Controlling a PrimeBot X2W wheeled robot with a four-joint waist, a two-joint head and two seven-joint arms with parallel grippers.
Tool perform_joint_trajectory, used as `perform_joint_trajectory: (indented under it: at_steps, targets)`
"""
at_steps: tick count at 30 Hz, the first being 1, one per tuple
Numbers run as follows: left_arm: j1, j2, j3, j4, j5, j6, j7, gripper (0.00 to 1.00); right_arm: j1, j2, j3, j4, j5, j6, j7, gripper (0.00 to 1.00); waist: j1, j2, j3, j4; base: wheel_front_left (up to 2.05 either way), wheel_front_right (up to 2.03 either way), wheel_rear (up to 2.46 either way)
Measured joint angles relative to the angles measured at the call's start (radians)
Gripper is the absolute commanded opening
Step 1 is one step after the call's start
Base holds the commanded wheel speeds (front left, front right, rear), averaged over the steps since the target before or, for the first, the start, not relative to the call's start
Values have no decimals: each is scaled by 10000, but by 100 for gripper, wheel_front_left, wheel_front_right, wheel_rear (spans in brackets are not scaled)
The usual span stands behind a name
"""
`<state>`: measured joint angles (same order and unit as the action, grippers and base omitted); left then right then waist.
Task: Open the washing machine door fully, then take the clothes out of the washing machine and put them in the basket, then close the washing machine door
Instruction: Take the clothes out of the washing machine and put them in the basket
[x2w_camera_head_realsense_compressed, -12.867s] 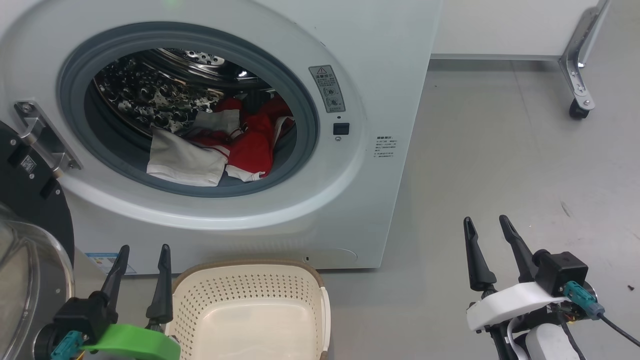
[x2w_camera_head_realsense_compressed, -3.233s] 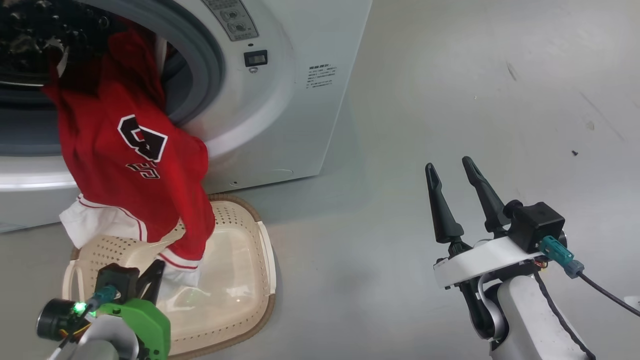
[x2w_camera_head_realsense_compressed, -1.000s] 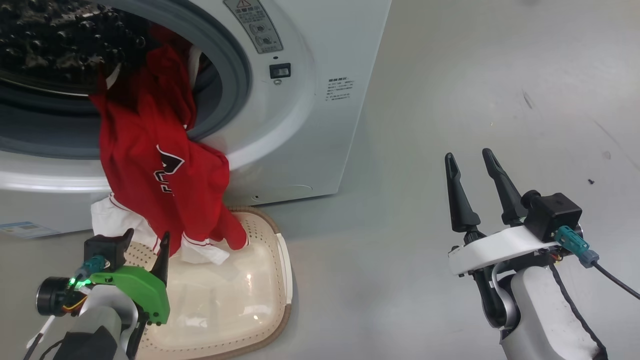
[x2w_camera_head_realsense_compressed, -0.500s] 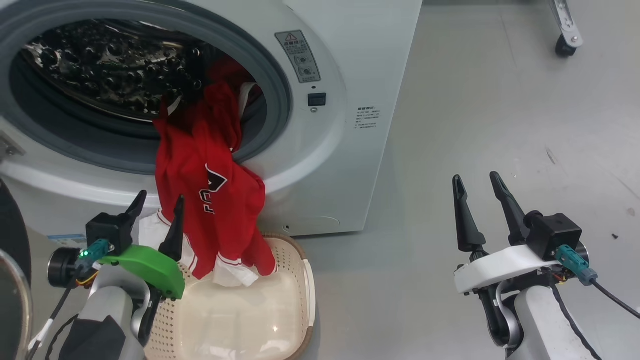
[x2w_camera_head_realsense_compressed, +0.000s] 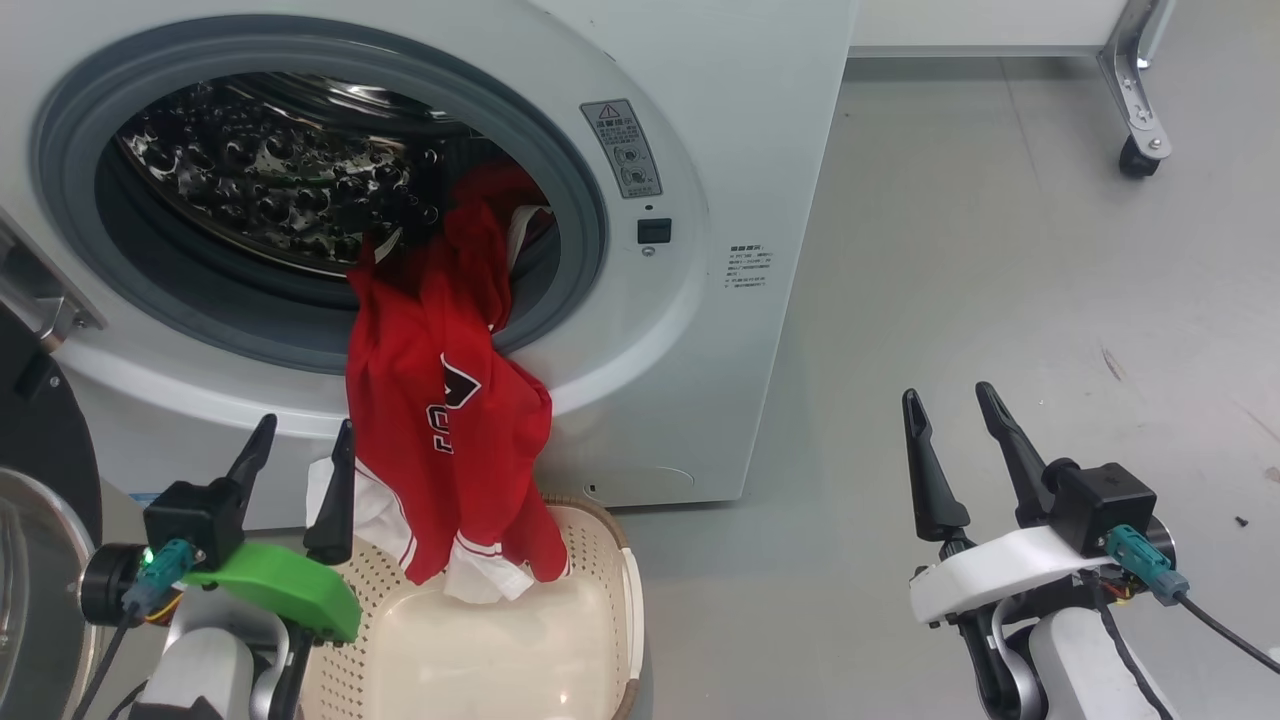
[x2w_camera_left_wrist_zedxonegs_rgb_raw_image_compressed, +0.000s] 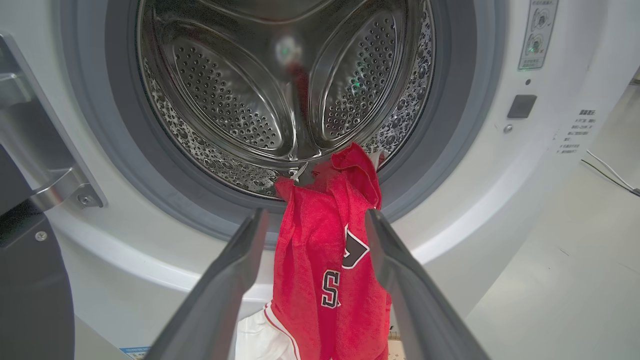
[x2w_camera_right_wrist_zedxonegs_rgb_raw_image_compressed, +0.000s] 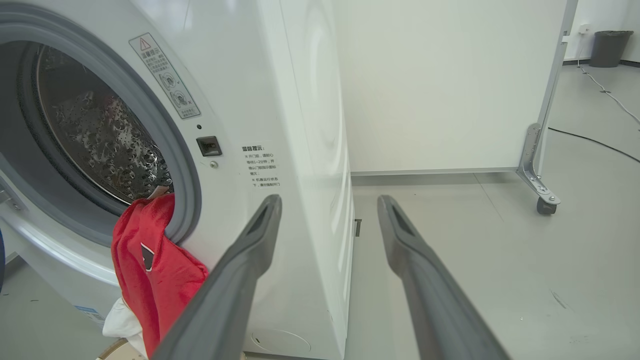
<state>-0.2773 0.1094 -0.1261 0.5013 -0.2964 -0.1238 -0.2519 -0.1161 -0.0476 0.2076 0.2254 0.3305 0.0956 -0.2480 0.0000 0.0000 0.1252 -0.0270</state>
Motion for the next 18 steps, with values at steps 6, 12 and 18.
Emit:
perform_joint_trajectory:
  at_steps: [6, 12, 18]
  targets:
    - [599, -125, 209, -433, -23, 56, 0, 100, 60, 0, -8, -52, 0, 4, 0, 100, 0, 0, -63, -34, 0, 0, 0]
    - [1082, -330, 307, -886, -27, 192, -2, 100, 250, 0, -13, -71, 0, 79, 0, 100, 0, 0, -128, -55, 0, 0, 0]
    - [1337, -351, 314, -1197, -23, 221, -2, 100, 250, 2, -2, -75, 0, 88, 0, 100, 0, 0, -167, -69, 0, 0, 0]
